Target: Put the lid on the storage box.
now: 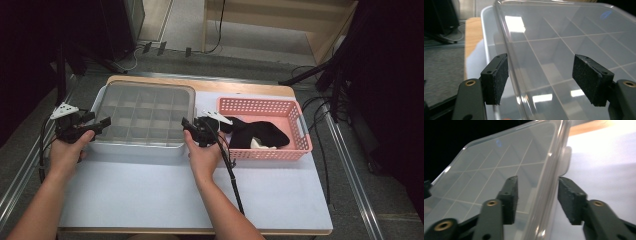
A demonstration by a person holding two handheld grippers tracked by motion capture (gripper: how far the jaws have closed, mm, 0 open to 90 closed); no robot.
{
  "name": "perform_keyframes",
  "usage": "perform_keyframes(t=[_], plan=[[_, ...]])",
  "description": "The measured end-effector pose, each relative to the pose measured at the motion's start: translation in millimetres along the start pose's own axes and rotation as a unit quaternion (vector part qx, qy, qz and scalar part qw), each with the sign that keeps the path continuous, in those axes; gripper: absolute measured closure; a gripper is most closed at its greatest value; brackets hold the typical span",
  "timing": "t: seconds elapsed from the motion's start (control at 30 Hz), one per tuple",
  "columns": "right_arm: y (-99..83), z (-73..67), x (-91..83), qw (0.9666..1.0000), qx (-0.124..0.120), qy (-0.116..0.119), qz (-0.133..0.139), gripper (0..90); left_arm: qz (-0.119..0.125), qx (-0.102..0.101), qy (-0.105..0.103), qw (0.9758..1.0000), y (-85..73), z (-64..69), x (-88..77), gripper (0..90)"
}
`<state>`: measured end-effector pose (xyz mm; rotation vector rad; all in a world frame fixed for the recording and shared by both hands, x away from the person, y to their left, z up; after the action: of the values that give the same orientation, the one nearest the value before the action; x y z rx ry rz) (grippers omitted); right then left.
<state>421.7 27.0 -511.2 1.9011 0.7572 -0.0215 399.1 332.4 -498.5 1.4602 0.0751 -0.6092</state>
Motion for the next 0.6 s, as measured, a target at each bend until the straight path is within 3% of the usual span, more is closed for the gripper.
perform_keyframes(t=[0.03, 0.07, 0.13, 0.17, 0.2, 0.27, 0.3, 0.43, 0.57, 0.6], plan=[[0.0, 0.0, 0.0, 1.0000, 0.000, 0.000, 0.000, 58.8, 0.003, 0.004, 0.002, 1.0000, -0.6, 0.2, -0.2, 30.1], [2.5, 2.5, -4.7, 0.9993, -0.030, -0.021, 0.008, 60.2, 0.002, 0.002, 0.001, 1.0000, -1.6, 1.7, -0.4, 28.4], [2.7, 2.6, -5.0, 0.9993, -0.033, -0.016, 0.008, 61.5, 0.000, 0.000, 0.004, 1.0000, -1.7, 3.1, 0.3, 27.3], [3.0, 3.1, -4.8, 0.9994, -0.032, -0.007, 0.006, 62.0, 0.000, -0.002, 0.004, 1.0000, -1.6, 3.1, 0.4, 26.6], [3.0, 3.5, -5.3, 0.9998, -0.020, 0.002, -0.003, 60.6, 0.002, -0.018, -0.004, 0.9998, -0.4, 2.8, 0.1, 25.5], [2.2, 3.3, -5.9, 0.9998, -0.013, 0.005, -0.010, 59.1, 0.003, -0.028, -0.005, 0.9996, -0.1, 2.5, -0.6, 25.5], [0.5, 1.7, -6.0, 0.9996, -0.002, 0.019, -0.021, 58.0, 0.003, -0.034, -0.006, 0.9994, -0.3, 2.8, -1.0, 25.4], [-4.2, -2.6, -9.9, 0.9990, -0.004, 0.026, -0.036, 53.2, 0.001, -0.036, 0.001, 0.9993, -1.1, 4.7, -0.3, 23.6], [-4.6, -1.6, -13.7, 0.9989, -0.011, 0.018, -0.043, 52.1, -0.027, -0.068, -0.028, 0.9969, -1.5, 5.1, -3.2, 27.2], [-4.0, -1.1, -14.6, 0.9990, -0.011, 0.012, -0.042, 51.7, -0.026, -0.067, -0.035, 0.9968, -1.2, 5.9, -3.8, 28.4]])
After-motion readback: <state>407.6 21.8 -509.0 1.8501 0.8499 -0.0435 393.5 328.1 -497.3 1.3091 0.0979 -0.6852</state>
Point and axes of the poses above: each handheld gripper's, and its own axes: x roughly forward along the jaws, y roughly out of its top, z roughly to its right, the point moved 9 cm from there along x, roughly forward along the jaws, and after that the axes turned 5 degrees about z, right-handed, at the moved point
